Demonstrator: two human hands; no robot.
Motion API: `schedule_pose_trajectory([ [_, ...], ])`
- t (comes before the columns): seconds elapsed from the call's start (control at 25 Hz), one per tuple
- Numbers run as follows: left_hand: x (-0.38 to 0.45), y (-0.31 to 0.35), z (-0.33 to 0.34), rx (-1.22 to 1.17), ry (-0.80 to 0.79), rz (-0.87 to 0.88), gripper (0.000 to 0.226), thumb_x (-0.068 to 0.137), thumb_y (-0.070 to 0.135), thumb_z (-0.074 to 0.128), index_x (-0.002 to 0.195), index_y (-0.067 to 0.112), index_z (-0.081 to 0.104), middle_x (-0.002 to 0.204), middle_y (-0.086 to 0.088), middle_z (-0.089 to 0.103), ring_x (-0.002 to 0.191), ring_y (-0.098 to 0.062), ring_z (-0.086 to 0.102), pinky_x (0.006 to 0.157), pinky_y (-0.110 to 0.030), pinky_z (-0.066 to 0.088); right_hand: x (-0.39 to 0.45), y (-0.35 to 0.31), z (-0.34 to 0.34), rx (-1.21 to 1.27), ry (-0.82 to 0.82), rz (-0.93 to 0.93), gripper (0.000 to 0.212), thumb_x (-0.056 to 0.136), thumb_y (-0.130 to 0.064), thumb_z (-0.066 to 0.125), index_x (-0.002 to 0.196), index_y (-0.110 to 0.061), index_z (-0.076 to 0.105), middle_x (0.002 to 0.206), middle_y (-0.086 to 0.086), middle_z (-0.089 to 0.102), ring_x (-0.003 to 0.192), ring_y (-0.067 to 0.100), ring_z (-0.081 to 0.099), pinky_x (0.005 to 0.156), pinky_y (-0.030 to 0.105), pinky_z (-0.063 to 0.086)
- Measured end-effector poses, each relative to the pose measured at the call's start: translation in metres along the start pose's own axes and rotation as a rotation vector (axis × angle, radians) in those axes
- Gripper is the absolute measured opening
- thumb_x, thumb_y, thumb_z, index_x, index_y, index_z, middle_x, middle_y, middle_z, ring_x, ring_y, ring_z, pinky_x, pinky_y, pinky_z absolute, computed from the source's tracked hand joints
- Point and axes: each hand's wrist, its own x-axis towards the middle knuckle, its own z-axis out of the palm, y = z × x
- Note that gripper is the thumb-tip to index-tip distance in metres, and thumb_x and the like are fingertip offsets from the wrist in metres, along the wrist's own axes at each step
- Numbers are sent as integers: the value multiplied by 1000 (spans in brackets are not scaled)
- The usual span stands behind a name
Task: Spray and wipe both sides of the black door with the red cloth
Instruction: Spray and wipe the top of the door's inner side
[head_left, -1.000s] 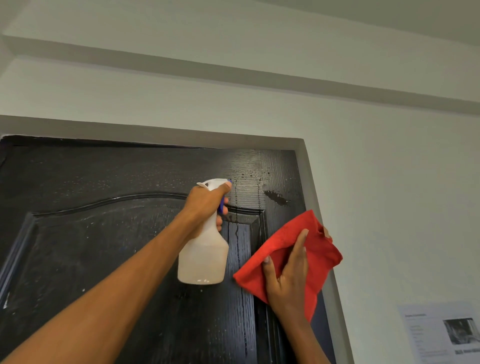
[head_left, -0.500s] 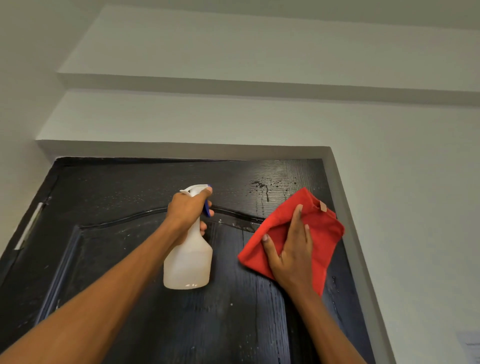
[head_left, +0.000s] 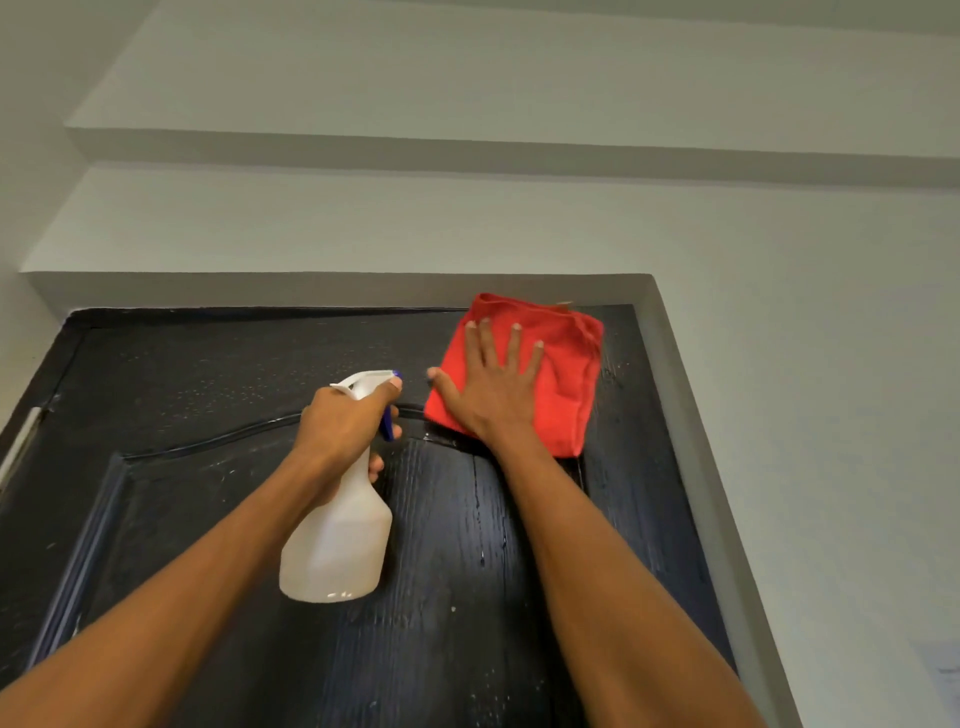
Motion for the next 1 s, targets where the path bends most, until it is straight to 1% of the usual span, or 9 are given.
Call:
schedule_pose_trajectory([
  [0.2, -2, 6, 5, 51, 16, 69, 42, 93, 47, 65, 90, 5, 71, 78, -17, 75, 43, -28, 58, 45, -32, 51, -67, 11, 20, 149, -139, -577, 71, 103, -56, 48, 162, -23, 28, 172, 2, 10, 158, 26, -3, 124, 35, -16],
  [0.28, -4, 6, 12, 73, -11, 47, 42, 94, 48, 64, 90, 7, 71, 80, -14, 76, 45, -27, 58, 46, -32, 51, -63, 58, 6, 243, -153, -480, 70, 103, -53, 51, 163, -29, 24, 172, 2, -4, 155, 18, -13, 120, 29, -19],
  [0.36, -2, 5, 19, 82, -45, 27, 42, 95, 49, 63, 93, 8, 70, 83, -12, 76, 48, -25, 59, 48, -32, 51, -36, 104, -10, 18, -75, -278, 70, 101, -70, 31, 162, -45, 6, 171, -2, -16, 155, 24, -18, 121, 45, -15],
  [0.44, 1, 5, 27, 87, -61, 24, 41, 95, 49, 62, 95, 9, 70, 84, -12, 76, 49, -25, 60, 49, -31, 52, -5, 130, -22, -85, -38, -68, 65, 100, -74, 13, 159, -51, -1, 171, -1, -13, 158, 30, -12, 124, 58, -9],
  [0.6, 5, 5, 36, 80, -34, 18, 40, 95, 48, 63, 95, 9, 70, 84, -12, 76, 47, -23, 59, 46, -29, 50, 34, 100, -21, 75, 50, 233, 59, 105, -62, 13, 162, -46, 6, 173, 4, -3, 157, 38, -9, 122, 63, -10],
  [0.68, 11, 4, 31, 66, 14, 15, 40, 95, 47, 63, 95, 8, 70, 84, -13, 75, 45, -22, 58, 45, -29, 49, 42, 54, -14, 53, 8, 98, 58, 106, -61, 13, 162, -45, 7, 173, 1, -1, 157, 38, -9, 121, 63, -13],
  [0.84, 16, -7, 23, 50, 64, 14, 44, 93, 48, 64, 92, 4, 70, 78, -14, 75, 43, -26, 56, 46, -32, 50, 12, 18, 1, 71, -227, -570, 61, 106, -57, 34, 162, -39, 16, 173, -1, 0, 158, 29, -5, 127, 52, -4],
  [0.92, 12, -8, 28, 63, 33, 0, 43, 93, 49, 64, 93, 6, 70, 78, -13, 76, 46, -26, 57, 47, -32, 50, 11, 65, -6, 140, -181, -478, 68, 103, -63, 41, 162, -40, 17, 172, -4, -2, 159, 25, 1, 128, 49, 9],
  [1.0, 10, -5, 35, 60, -11, -10, 42, 94, 49, 63, 96, 8, 70, 81, -13, 76, 48, -26, 58, 48, -32, 50, 23, 119, -18, 20, -21, -152, 70, 100, -73, 29, 162, -46, 11, 172, -2, -4, 158, 30, -2, 126, 55, 5],
])
